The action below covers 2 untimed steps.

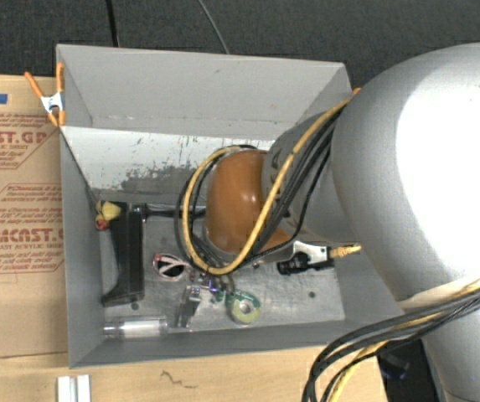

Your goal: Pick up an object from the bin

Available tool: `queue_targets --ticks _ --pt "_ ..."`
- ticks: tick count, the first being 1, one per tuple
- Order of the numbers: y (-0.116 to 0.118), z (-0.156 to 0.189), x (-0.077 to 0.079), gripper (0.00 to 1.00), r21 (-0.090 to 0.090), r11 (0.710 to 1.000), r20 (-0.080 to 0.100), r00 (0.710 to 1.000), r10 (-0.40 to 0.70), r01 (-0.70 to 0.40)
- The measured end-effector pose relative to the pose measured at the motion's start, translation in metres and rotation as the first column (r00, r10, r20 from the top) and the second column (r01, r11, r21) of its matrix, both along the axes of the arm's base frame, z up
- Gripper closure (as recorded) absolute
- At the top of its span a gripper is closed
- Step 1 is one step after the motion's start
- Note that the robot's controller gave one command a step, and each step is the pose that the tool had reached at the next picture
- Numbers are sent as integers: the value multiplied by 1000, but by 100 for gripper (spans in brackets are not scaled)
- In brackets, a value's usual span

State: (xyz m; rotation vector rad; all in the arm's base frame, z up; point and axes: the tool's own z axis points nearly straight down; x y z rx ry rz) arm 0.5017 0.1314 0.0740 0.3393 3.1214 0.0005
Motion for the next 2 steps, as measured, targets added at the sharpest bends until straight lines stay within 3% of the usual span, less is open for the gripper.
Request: queue_targets --ticks 1,2 --pt "-51 -1 -18 100 5 977 9 977 -211 211" --pt "-51 -1 -18 100 5 977 9 977 -212 212"
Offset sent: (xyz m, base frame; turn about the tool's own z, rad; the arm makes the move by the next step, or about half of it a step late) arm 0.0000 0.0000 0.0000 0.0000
